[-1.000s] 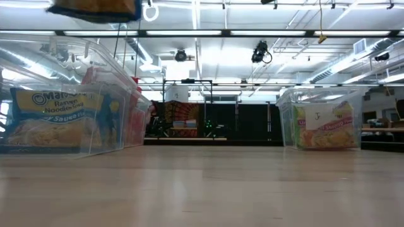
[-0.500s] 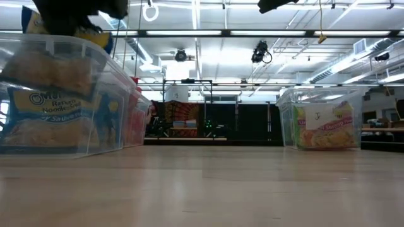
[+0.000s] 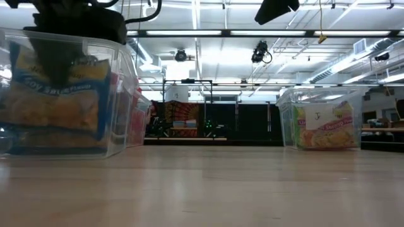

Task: Sort Maruchan noodles
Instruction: Put the blue noodle pack into the bottom transparent bin, then return to Home Position

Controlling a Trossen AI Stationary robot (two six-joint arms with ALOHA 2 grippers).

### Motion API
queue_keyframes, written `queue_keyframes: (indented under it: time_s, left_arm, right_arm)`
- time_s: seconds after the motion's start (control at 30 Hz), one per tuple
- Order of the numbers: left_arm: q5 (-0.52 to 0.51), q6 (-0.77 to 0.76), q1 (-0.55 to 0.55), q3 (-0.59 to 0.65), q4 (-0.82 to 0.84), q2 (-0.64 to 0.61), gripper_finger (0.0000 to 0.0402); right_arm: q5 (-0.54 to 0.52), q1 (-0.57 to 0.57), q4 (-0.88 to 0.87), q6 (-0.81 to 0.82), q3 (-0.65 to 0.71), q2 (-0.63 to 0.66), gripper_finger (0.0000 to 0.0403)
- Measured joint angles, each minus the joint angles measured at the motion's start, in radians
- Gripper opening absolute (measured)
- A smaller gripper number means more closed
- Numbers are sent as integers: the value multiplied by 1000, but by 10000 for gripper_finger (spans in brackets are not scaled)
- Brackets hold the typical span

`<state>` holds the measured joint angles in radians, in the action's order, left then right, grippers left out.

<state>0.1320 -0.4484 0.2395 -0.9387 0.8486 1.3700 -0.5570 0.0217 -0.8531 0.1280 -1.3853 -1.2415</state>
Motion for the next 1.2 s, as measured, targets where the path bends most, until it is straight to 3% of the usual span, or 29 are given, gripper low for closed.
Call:
queue_keyframes:
  time_s: [0.33, 0.5, 0.67, 0.87, 1.0, 1.2]
  left_arm:
    - [-3, -66, 1, 0, 23, -1, 206]
    - [-4, -101, -1, -72, 102, -22, 244]
    - [-117, -102, 6, -216, 155, -51, 233]
    - [-109, 41, 6, -324, 175, -58, 195]
    - [-115, 119, 4, -379, 170, -58, 170]
    - [-125, -45, 0, -402, 106, -57, 161]
  right_arm:
    - [98, 46, 21, -125, 0, 7, 176]
    - [221, 39, 38, -155, 20, 79, 168]
    - [245, 39, 69, -183, 136, 213, 154]
    - [245, 38, 68, -170, 284, 372, 141]
    - [297, 22, 81, -74, 347, 482, 115]
    - [375, -13, 218, 40, 451, 651, 33]
